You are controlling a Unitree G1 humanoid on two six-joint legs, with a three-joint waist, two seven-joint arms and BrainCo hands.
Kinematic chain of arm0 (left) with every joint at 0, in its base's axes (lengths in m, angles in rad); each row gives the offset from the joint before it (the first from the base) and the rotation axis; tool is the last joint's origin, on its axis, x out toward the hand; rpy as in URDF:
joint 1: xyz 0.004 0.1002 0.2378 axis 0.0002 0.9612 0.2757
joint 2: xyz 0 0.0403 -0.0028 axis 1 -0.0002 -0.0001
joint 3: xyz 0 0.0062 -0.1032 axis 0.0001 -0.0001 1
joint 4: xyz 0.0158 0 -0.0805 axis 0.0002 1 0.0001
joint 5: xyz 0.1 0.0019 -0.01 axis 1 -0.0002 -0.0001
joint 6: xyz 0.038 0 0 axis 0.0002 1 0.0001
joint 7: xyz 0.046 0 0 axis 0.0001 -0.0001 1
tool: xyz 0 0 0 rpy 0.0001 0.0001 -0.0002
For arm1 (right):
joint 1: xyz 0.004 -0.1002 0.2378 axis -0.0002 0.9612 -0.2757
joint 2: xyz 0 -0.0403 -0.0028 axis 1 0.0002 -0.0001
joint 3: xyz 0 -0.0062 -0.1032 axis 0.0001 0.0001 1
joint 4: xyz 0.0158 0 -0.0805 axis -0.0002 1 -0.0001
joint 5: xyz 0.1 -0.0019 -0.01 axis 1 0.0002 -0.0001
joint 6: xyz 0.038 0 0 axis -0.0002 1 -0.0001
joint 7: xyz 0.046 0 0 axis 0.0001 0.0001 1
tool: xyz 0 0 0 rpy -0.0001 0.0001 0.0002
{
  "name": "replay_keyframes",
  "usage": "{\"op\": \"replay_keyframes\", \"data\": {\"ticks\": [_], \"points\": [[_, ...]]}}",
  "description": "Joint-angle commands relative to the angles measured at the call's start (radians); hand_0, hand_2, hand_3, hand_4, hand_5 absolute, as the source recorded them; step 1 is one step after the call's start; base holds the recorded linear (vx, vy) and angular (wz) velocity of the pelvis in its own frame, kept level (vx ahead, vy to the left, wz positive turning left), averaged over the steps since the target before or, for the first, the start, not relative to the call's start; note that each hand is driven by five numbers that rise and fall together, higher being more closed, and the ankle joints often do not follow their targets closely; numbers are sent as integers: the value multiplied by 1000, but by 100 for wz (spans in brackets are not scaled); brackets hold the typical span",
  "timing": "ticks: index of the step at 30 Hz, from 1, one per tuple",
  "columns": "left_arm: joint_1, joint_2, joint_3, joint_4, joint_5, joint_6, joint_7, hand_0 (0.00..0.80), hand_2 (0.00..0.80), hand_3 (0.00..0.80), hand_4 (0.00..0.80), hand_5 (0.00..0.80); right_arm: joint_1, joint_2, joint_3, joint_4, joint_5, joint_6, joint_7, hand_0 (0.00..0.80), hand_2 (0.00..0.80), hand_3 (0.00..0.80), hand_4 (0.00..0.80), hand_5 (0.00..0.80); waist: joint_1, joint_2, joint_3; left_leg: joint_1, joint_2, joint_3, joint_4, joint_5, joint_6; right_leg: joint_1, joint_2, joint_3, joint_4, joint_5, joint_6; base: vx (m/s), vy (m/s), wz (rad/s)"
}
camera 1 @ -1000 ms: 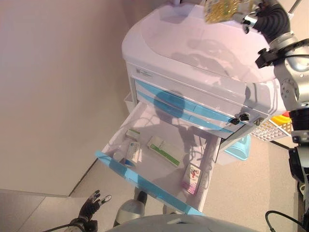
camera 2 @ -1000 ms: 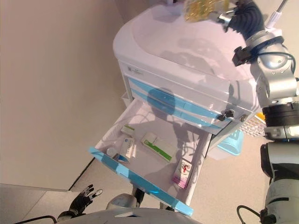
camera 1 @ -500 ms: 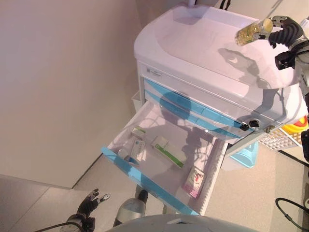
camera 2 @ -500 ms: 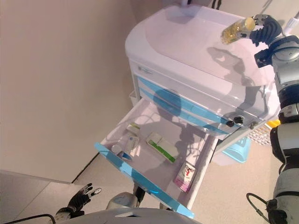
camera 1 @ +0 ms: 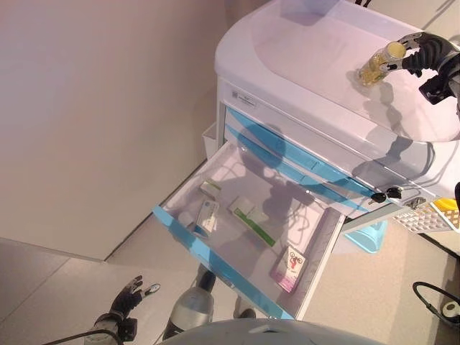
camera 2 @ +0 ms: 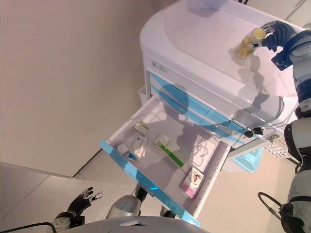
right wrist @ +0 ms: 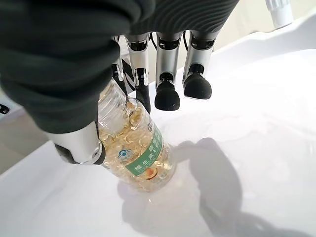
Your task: Open the drawer and pick up the medicine
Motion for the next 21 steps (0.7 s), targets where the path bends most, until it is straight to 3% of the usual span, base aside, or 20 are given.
{"op": "replay_keyframes", "data": {"ticks": [1, 5, 6, 8, 9, 10, 11, 21], "points": [[-4, 52, -27, -37, -25, -27, 0, 0, 0, 0, 0, 0, -54, -61, 114, -39, -28, -32, 52, 800, 800, 800, 800, 800, 22, -13, 2, -1, -48, 54, 20, -102, 17, -65, -33, 27, 72, 17, 40, 0, 0, 0], [-8, 57, -32, -50, -31, -28, -3, 0, 0, 0, 0, 0, -56, -58, 123, -29, -44, -34, 64, 800, 800, 800, 800, 800, 22, -10, 10, -7, -49, 58, 23, -101, 18, -72, -36, 29, 76, 18, 42, 0, 0, 0], [-8, 59, -32, -53, -32, -31, -4, 0, 0, 0, 0, 0, -57, -58, 123, -27, -49, -38, 65, 731, 731, 731, 731, 731, 22, -10, 14, -9, -49, 60, 23, -101, 18, -75, -37, 30, 78, 19, 42, -30, 11, 0], [-10, 62, -34, -57, -38, -34, -7, 0, 0, 0, 0, 0, -55, -58, 124, -31, -60, -43, 63, 502, 502, 502, 502, 502, 21, -8, 19, -13, -49, 63, 25, -100, 18, -80, -37, 32, 80, 21, 44, -17, 4, 0], [-10, 62, -34, -60, -38, -32, -7, 0, 0, 0, 0, 0, -55, -59, 124, -32, -65, -45, 63, 436, 436, 436, 436, 436, 21, -7, 21, -15, -49, 63, 26, -100, 19, -82, -38, 33, 80, 22, 44, 0, 0, 0], [-12, 62, -36, -63, -39, -30, -4, 0, 0, 0, 0, 0, -57, -59, 127, -30, -66, -49, 60, 147, 147, 147, 147, 147, 20, -7, 24, -16, -49, 64, 25, -99, 19, -84, -38, 34, 80, 23, 45, 0, 0, 0], [-12, 62, -37, -64, -39, -31, -5, 0, 0, 0, 0, 0, -57, -58, 128, -29, -65, -56, 51, 0, 0, 0, 0, 0, 19, -7, 26, -16, -49, 65, 25, -99, 18, -86, -38, 35, 81, 24, 46, 0, 0, 0], [-6, 61, -48, -68, -56, -37, -11, 0, 0, 0, 0, 0, -72, -58, 127, -44, -47, -102, -24, 0, 0, 0, 0, 0, 20, -1, 38, -22, -51, 68, 33, -101, 18, -93, -39, 41, 80, 30, 50, 0, 2, 1]]}}
